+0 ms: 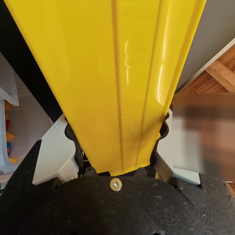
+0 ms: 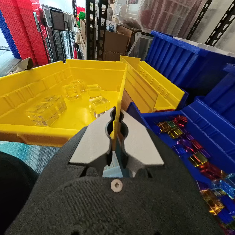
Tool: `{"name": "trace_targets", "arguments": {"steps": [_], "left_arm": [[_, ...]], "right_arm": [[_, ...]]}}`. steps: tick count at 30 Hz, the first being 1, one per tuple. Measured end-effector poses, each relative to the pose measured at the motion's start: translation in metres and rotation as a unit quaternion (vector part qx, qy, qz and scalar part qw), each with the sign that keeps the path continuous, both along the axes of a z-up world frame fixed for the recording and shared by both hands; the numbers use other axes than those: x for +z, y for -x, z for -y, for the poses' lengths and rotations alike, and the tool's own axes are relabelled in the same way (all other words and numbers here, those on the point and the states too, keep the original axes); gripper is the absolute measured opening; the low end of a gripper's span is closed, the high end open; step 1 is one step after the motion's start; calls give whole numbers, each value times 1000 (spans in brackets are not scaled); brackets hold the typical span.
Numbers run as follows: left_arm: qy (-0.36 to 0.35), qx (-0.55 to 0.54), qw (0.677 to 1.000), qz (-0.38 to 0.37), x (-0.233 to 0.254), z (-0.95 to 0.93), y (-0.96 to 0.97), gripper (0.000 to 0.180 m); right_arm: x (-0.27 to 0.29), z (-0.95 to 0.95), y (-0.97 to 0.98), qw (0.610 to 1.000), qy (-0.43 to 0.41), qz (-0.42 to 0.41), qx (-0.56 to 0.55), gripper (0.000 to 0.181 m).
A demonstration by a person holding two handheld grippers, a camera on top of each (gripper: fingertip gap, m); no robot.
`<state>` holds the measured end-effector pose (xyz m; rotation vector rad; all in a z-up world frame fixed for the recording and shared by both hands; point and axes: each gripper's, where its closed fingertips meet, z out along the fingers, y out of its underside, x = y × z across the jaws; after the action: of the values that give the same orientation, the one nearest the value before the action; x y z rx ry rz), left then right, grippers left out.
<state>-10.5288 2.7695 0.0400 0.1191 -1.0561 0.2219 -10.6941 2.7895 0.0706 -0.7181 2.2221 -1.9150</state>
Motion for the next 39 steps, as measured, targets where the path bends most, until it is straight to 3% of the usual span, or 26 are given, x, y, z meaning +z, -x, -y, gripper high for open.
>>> {"name": "trace_targets", "arguments": {"steps": [19, 27, 30, 33, 39], "left_arm": [[18, 0, 999, 49, -8, -3, 12, 138], [30, 11, 996, 81, -14, 3, 12, 138], [31, 9, 996, 81, -15, 2, 13, 138], [33, 7, 996, 81, -16, 2, 13, 138], [38, 4, 996, 80, -17, 3, 10, 138]], "right_arm": [[-27, 3, 17, 998, -36, 45, -9, 2], [-50, 3, 21, 997, -77, 15, -10, 2], [-53, 5, 15, 996, -81, 29, 1, 16], [-69, 6, 3, 991, -126, 40, 30, 44], [-67, 9, 2, 982, -144, 110, 48, 28]]}}
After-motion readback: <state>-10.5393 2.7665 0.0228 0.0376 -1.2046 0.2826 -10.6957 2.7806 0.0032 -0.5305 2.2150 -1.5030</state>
